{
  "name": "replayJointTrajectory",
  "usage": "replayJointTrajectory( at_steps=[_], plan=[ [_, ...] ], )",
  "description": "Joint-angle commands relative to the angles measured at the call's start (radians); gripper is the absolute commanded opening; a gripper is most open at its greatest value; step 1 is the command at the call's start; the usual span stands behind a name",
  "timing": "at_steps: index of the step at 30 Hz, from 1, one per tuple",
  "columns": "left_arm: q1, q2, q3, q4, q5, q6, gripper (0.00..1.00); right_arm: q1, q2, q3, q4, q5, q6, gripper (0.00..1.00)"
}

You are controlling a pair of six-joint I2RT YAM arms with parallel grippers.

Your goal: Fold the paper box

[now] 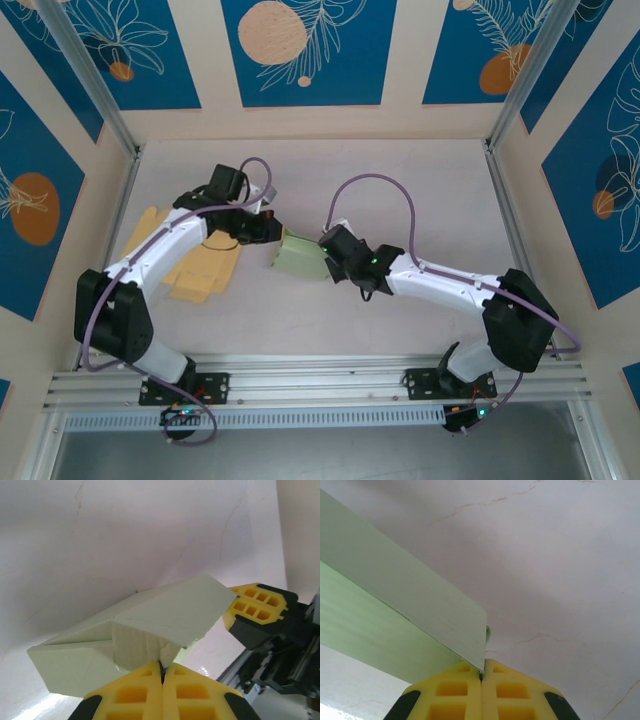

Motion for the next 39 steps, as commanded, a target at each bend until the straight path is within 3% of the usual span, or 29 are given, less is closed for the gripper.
replayJointTrajectory(
  at_steps=[1,7,13,22,25,29,32,39],
  plan=[
    [0.025,0.019,-0.02,0.045,0.141,-0.058,0.0,0.012,0.032,0.003,-0.002,-0.033,-0.019,0.0],
    [0.072,0.016,-0.039,0.082,0.216,-0.103,0.0,0.013,0.06,0.03,-0.024,-0.023,-0.023,0.0],
    [0.074,0.001,-0.095,0.089,0.146,-0.084,0.0,0.014,0.049,0.086,-0.072,-0.037,0.011,0.0],
    [0.072,-0.112,-0.297,0.388,0.024,-0.21,0.0,0.012,0.045,0.106,-0.086,-0.025,0.104,0.01],
    [0.07,-0.123,-0.329,0.437,0.011,-0.233,0.0,0.013,0.048,0.102,-0.069,-0.03,0.122,0.05],
    [0.067,-0.125,-0.333,0.436,0.005,-0.235,0.0,0.013,0.057,0.106,-0.059,-0.035,0.134,0.2],
    [0.066,-0.126,-0.335,0.43,0.005,-0.234,0.0,0.014,0.056,0.108,-0.05,-0.048,0.141,0.25],
    [0.06,-0.125,-0.337,0.432,0.006,-0.236,0.0,0.013,0.066,0.101,-0.037,-0.056,0.146,0.25]
  ],
)
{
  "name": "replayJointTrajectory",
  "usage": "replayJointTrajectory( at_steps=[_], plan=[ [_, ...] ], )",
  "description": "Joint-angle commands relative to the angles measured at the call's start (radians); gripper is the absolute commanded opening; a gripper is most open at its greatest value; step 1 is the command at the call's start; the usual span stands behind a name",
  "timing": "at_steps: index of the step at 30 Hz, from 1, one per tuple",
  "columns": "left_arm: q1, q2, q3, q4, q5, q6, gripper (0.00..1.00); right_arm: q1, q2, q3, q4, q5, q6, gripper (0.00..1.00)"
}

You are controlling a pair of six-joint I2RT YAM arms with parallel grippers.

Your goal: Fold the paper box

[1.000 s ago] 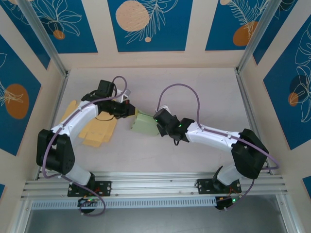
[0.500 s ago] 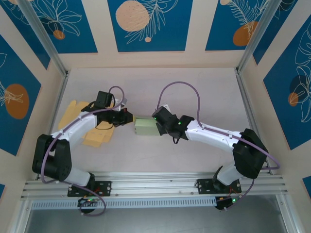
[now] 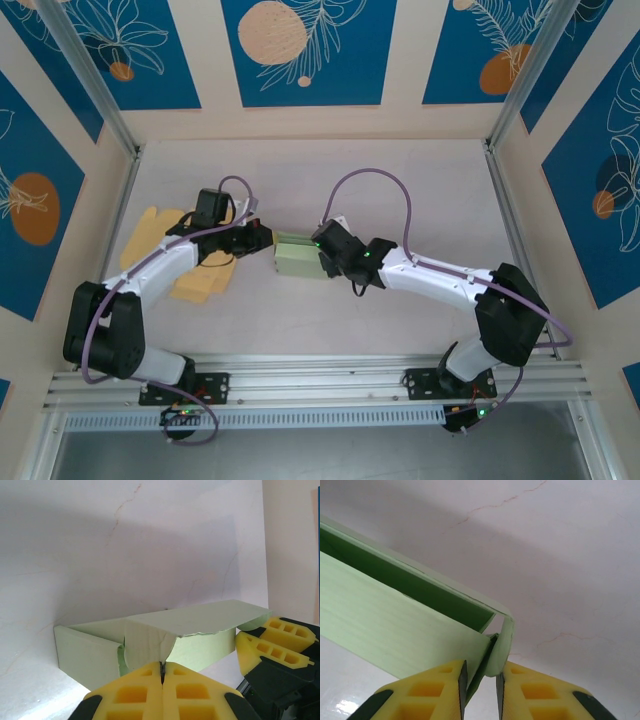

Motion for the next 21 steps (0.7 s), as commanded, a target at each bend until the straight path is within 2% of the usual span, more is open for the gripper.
replayJointTrajectory(
  at_steps=[1,6,14,21],
  plan=[
    [-0.007,-0.022,-0.008,0.021,0.001,-0.008,0.0,0.006,0.021,0.013,0.021,-0.018,0.027,0.24],
    [-0.011,-0.013,0.015,-0.039,0.015,0.011,0.0,0.005,0.044,0.006,0.024,-0.02,0.027,0.16],
    [-0.012,-0.007,0.045,-0.104,0.035,0.034,0.0,0.004,0.063,0.004,0.027,-0.024,0.029,0.14],
    [-0.011,-0.006,0.034,-0.174,-0.028,0.103,0.0,0.005,0.063,-0.002,0.027,-0.024,0.034,0.13]
  ],
)
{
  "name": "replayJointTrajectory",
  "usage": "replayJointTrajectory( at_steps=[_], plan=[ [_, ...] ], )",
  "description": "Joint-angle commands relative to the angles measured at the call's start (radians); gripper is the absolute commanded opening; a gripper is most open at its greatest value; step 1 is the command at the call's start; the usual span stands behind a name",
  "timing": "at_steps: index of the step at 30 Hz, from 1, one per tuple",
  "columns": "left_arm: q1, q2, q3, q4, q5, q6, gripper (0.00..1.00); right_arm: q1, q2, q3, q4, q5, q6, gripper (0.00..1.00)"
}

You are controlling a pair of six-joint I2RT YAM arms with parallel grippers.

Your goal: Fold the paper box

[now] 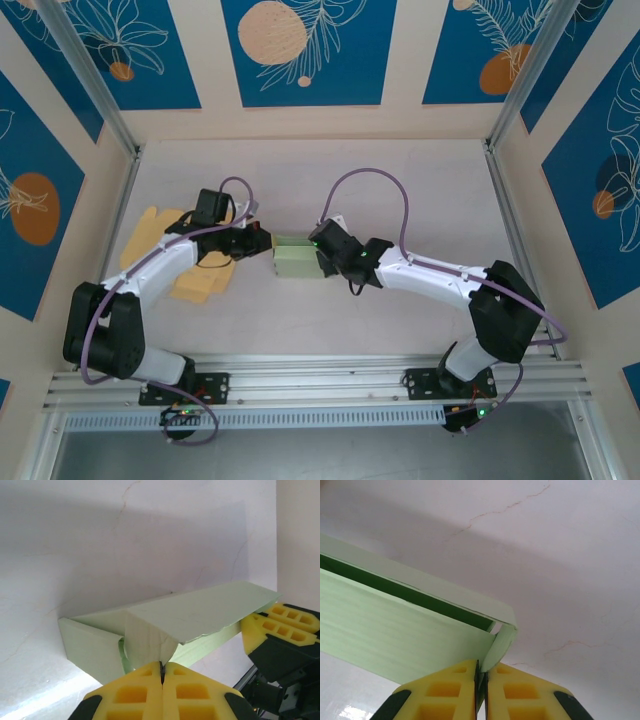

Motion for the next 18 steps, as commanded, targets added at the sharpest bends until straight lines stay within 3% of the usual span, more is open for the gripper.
replayJointTrajectory(
  at_steps=[1,9,18],
  plan=[
    [-0.01,-0.006,0.007,-0.069,-0.025,0.054,0.0,0.005,0.034,-0.006,-0.013,-0.026,0.019,0.13],
    [-0.015,0.005,-0.027,-0.051,-0.034,0.055,0.0,0.004,0.042,-0.007,-0.01,-0.026,0.022,0.13],
    [-0.025,-0.007,-0.035,-0.123,-0.147,0.127,0.0,0.001,0.044,-0.01,-0.011,-0.023,0.026,0.12]
  ],
)
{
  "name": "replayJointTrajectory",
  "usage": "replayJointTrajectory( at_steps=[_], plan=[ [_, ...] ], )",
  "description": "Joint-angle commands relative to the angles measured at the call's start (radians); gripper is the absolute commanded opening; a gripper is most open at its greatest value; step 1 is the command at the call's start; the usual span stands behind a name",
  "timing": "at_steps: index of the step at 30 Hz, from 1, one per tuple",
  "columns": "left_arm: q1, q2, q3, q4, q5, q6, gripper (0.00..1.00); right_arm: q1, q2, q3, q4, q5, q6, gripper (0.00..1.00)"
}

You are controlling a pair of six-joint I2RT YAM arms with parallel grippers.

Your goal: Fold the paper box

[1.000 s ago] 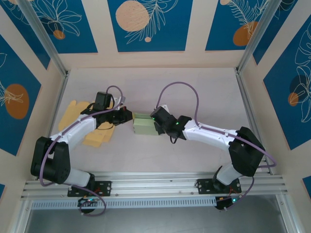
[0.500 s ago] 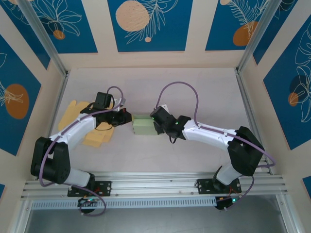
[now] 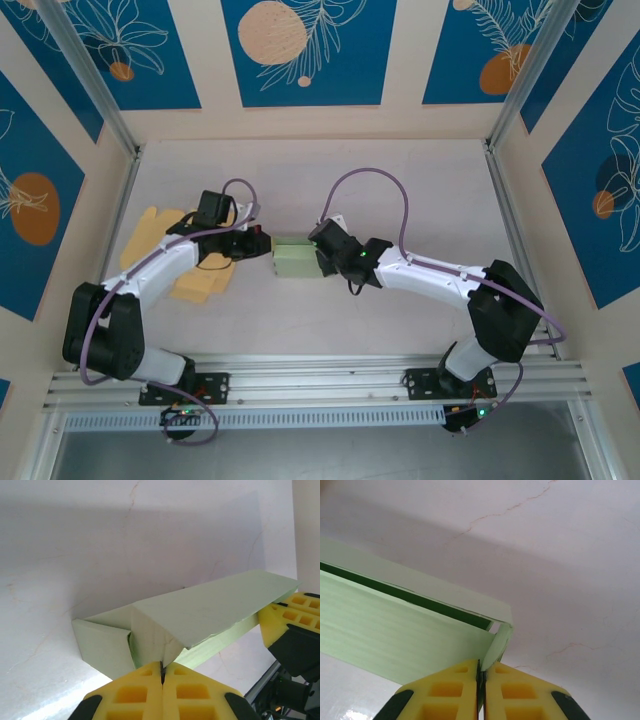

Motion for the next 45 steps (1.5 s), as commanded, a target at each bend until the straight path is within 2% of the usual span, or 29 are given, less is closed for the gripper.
replayJointTrajectory(
  at_steps=[1,6,19,27,39,45],
  plan=[
    [-0.011,-0.005,-0.026,-0.114,-0.101,0.055,0.0,0.002,0.04,-0.01,-0.021,-0.027,0.019,0.11],
    [-0.011,-0.02,-0.007,-0.156,-0.165,0.085,0.0,0.002,0.04,-0.01,-0.025,-0.026,0.022,0.1],
    [-0.019,-0.035,0.006,-0.175,-0.192,0.092,0.0,0.002,0.037,-0.01,-0.025,-0.02,0.024,0.08],
    [-0.055,-0.007,-0.037,-0.105,-0.177,0.057,0.0,0.001,0.04,-0.008,-0.026,-0.021,0.028,0.08],
    [-0.076,-0.025,-0.09,-0.067,-0.257,0.042,0.0,0.007,0.017,-0.004,-0.037,-0.028,0.036,0.08],
    [-0.079,-0.09,-0.099,-0.033,-0.263,0.004,0.0,0.005,0.042,0.006,-0.038,-0.021,0.03,0.08]
  ],
)
